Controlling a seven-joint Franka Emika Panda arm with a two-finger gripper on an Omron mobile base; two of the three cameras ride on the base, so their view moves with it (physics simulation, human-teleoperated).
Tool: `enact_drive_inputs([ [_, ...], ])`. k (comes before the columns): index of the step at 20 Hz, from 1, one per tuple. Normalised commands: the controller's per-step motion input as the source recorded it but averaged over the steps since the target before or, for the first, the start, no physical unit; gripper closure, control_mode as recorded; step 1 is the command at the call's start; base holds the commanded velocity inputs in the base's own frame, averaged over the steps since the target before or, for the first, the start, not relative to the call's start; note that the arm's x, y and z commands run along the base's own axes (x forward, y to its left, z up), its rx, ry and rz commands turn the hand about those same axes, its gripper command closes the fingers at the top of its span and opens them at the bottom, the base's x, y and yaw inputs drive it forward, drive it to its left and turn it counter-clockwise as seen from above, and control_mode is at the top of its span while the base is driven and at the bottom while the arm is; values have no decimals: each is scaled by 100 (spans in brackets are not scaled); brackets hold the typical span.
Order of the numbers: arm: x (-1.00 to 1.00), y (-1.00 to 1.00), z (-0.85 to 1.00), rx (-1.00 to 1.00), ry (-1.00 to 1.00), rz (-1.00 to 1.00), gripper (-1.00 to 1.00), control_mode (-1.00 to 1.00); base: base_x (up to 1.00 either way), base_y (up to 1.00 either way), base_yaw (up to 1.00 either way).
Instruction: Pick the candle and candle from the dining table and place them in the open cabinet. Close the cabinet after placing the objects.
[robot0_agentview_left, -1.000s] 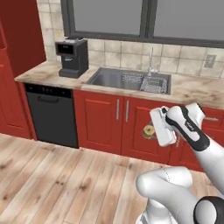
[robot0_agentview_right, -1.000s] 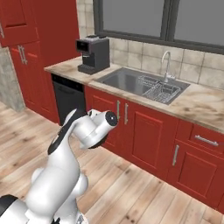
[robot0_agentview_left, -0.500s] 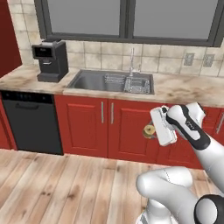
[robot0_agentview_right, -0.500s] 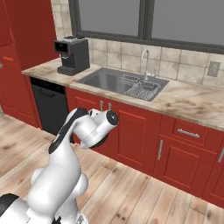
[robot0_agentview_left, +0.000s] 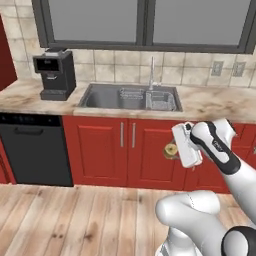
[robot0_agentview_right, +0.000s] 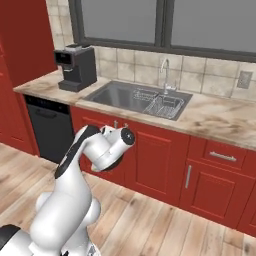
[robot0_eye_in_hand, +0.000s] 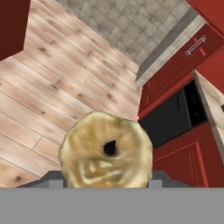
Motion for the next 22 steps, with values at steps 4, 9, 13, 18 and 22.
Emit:
enact_drive_inputs([
  [4, 0, 0, 0, 0, 0, 0, 100, 100, 60, 60, -26],
  [9, 0, 0, 0, 0, 0, 0, 100, 100, 13, 99, -20],
  [13, 0, 0, 0, 0, 0, 0, 100, 100, 0, 99, -15],
  [18, 0, 0, 0, 0, 0, 0, 100, 100, 0, 97, -13],
  [22, 0, 0, 0, 0, 0, 0, 100, 100, 0, 99, -13],
])
